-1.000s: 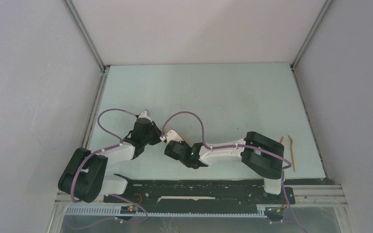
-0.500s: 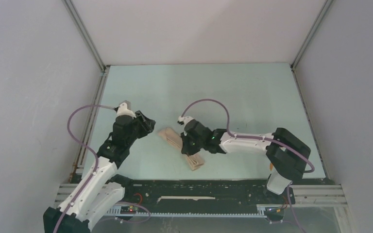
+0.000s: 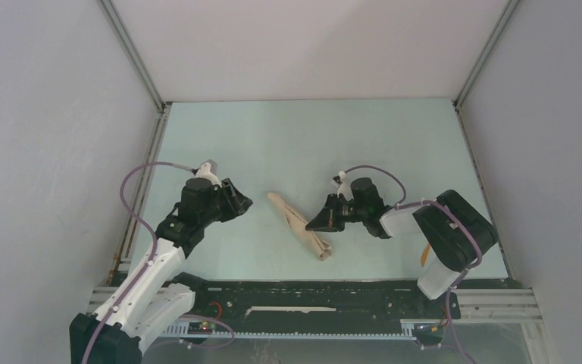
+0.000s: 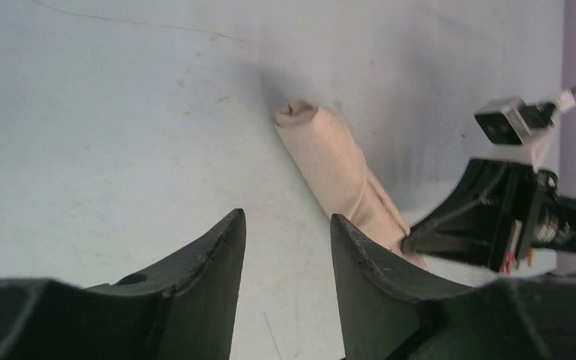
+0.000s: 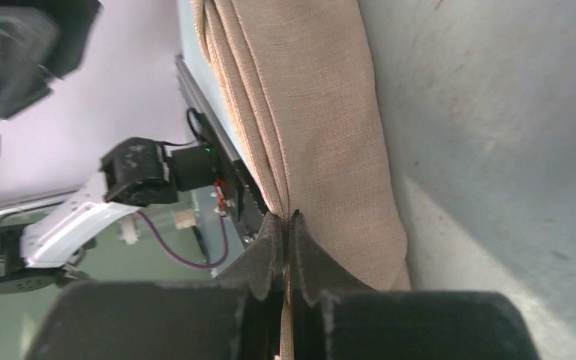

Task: Fold the napkin into a case and place the utensils inside
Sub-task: Turn over the smaller rectangle-folded napkin at the center of the board, then smooth out the smaller rectangle-folded napkin at the center of the board, then rotate the smaller rectangle-folded napkin at the center of the board, then move the smaller rectangle folded napkin to the corner of the board.

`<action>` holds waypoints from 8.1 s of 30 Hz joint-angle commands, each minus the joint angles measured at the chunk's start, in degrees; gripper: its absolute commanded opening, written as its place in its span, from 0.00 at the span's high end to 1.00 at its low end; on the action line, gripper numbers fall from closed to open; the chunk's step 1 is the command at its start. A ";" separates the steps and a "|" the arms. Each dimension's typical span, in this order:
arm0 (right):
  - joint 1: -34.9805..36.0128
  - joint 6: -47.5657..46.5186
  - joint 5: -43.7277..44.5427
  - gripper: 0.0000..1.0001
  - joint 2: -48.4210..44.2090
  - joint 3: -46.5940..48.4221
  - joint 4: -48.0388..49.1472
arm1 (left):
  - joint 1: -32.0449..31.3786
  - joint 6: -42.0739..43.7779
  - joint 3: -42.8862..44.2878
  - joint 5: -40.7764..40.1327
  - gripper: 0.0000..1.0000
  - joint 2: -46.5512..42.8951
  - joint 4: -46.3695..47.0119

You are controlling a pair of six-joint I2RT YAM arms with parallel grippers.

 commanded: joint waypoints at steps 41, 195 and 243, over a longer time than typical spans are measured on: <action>4.91 -22.80 31.38 0.37 -24.35 8.02 -51.32 | -10.75 -4.55 26.16 17.84 0.58 56.99 27.25; 9.96 -26.98 64.65 0.68 14.94 39.52 -82.41 | -11.23 7.06 9.58 1.17 0.41 -22.15 -8.05; -6.70 -22.90 51.27 0.40 -9.71 28.87 -77.12 | -11.23 6.86 11.37 3.54 0.41 -18.88 -7.86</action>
